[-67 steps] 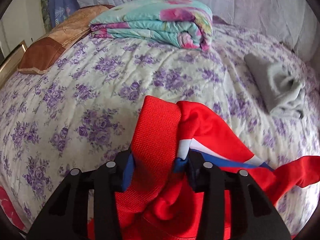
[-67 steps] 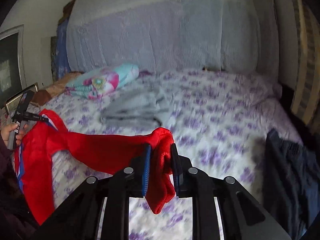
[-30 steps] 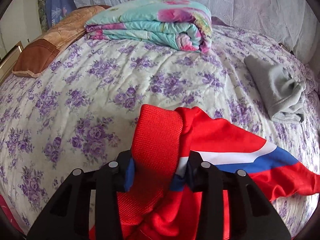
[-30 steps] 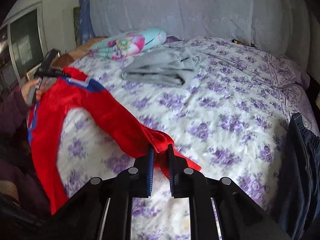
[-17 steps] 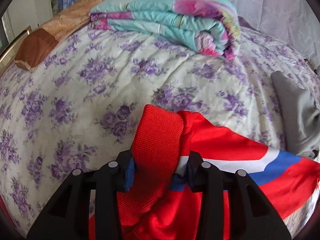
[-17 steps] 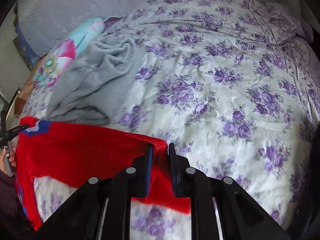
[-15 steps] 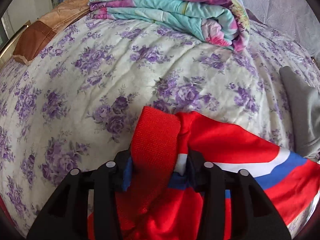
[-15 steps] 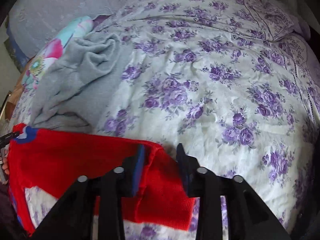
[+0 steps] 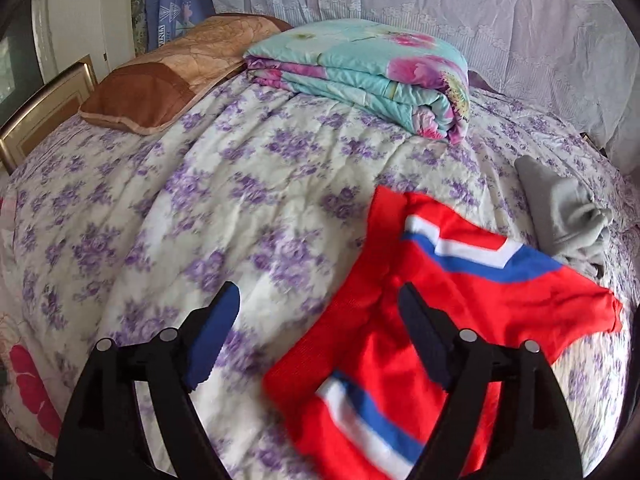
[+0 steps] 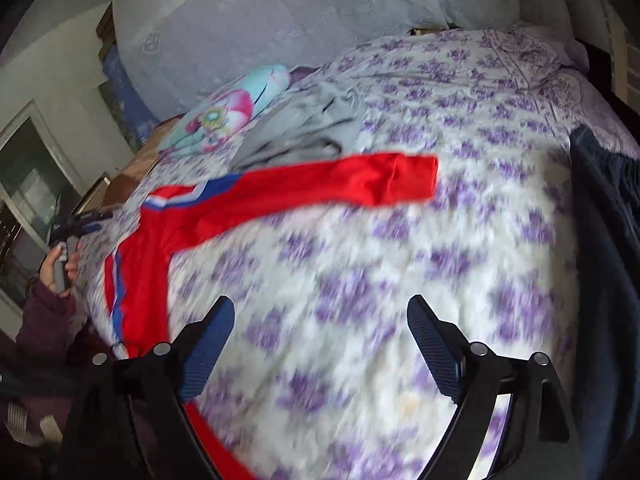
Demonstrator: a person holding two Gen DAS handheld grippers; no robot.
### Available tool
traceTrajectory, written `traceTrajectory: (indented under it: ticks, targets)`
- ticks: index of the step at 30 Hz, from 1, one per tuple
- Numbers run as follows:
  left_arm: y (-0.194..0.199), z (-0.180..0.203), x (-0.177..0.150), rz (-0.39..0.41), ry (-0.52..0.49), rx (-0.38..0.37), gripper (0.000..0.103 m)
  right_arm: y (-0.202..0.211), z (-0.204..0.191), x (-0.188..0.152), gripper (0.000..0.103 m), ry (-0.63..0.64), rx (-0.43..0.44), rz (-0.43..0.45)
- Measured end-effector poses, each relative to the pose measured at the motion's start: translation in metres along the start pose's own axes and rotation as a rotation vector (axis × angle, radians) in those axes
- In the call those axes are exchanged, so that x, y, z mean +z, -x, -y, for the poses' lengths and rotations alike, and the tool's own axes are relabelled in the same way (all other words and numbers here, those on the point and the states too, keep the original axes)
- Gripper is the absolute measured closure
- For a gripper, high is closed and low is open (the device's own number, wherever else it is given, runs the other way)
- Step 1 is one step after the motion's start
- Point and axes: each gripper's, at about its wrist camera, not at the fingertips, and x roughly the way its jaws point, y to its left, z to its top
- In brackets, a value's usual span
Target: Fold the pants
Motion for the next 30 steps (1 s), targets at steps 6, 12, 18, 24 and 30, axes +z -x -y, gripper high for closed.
traceTrajectory:
  ticks: [6,12,18,24,30]
  targets:
    - [-0.029,-0.028,-0.064,-0.138,0.057,-0.048,0.025,0.04,-0.013,-0.112,0.014,-0.066,0.041,-0.037]
    - [-0.042,0.002,-0.084,-0.077,0.027,-0.032,0.025,0.051,-0.051,-0.151,0.014,0.111,0.066,-0.038]
    - [-0.036,0.022,-0.085,-0.054,0.031,-0.109,0.071,-0.012,-0.062,-0.161,0.097,0.172,0.004,-0.208]
    - [-0.004,0.013,-0.092,0.045,0.103,-0.154,0.075,0.034,-0.017,-0.091,0.097,-0.047,0.192,-0.025]
    - [0.031,0.021,-0.119,0.12,0.104,-0.128,0.074,0.026,0.063,-0.018,0.094,-0.299,-0.045,0.032]
